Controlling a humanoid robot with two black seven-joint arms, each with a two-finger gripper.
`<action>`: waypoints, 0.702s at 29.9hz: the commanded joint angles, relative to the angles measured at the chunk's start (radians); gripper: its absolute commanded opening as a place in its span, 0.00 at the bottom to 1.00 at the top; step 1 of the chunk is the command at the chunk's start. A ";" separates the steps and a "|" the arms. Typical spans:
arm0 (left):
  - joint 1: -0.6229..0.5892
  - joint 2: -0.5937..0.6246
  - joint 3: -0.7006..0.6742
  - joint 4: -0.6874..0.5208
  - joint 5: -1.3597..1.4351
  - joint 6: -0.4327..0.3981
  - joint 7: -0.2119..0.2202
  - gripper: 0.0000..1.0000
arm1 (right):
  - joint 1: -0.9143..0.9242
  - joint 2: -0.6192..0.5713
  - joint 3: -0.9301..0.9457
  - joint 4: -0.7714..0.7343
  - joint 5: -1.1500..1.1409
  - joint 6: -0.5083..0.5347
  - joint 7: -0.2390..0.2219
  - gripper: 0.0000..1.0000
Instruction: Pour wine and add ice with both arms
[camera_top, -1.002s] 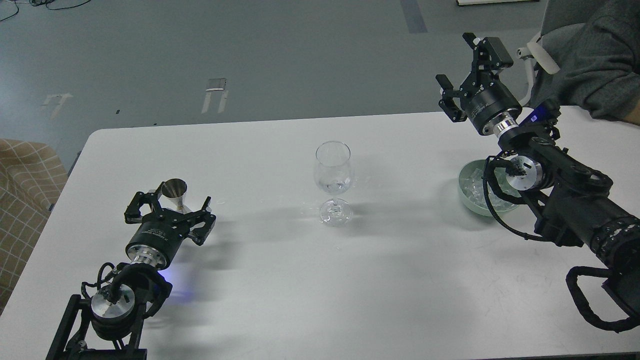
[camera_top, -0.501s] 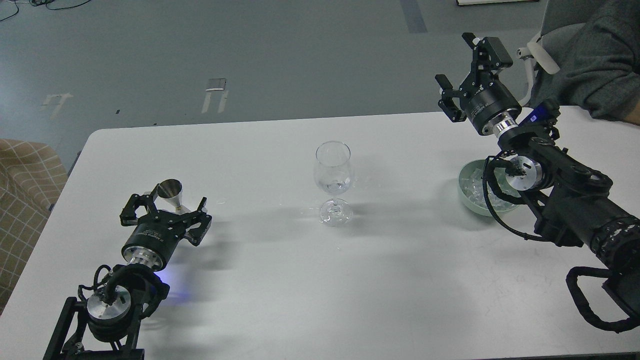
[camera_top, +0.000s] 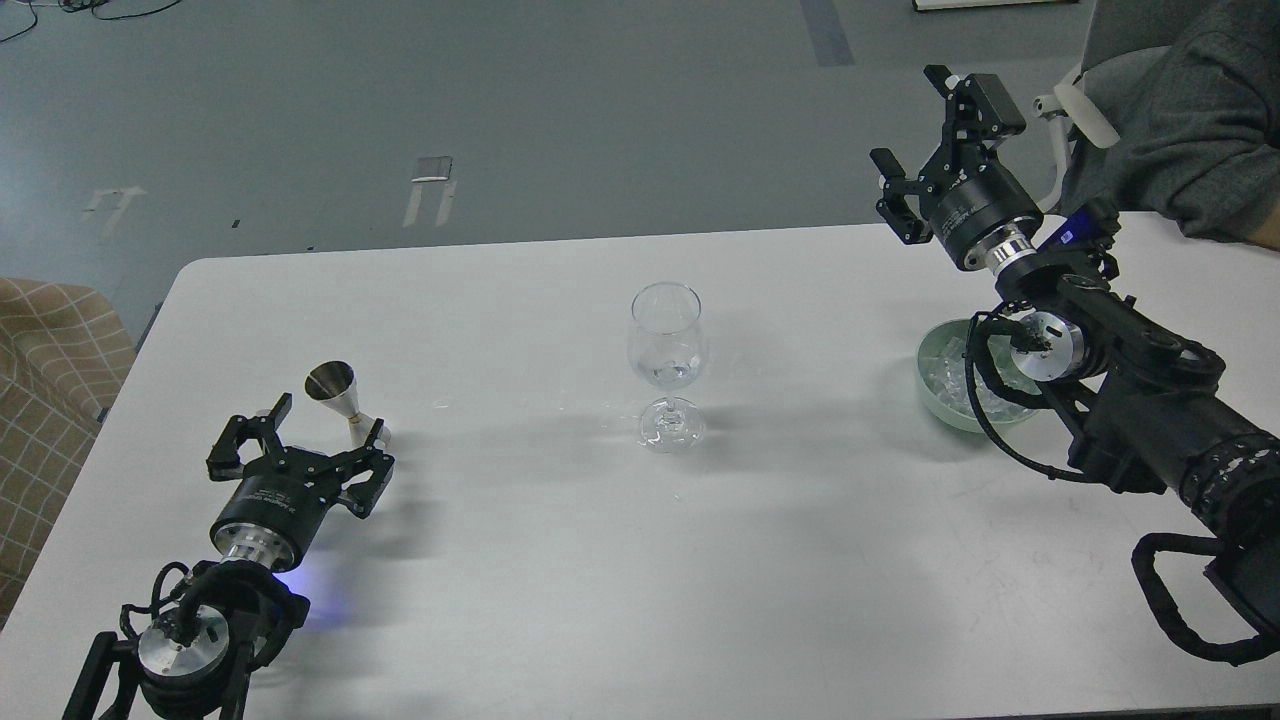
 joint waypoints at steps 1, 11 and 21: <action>0.028 0.027 -0.017 -0.003 -0.013 -0.017 0.001 0.98 | 0.001 0.000 0.001 0.000 0.000 0.000 0.000 1.00; 0.102 0.093 -0.201 -0.014 -0.024 -0.157 0.074 0.98 | 0.001 -0.006 0.001 0.003 0.000 0.002 0.000 1.00; -0.052 0.310 -0.215 -0.003 0.045 -0.269 0.018 0.98 | 0.013 -0.016 0.001 0.027 0.000 0.003 0.000 1.00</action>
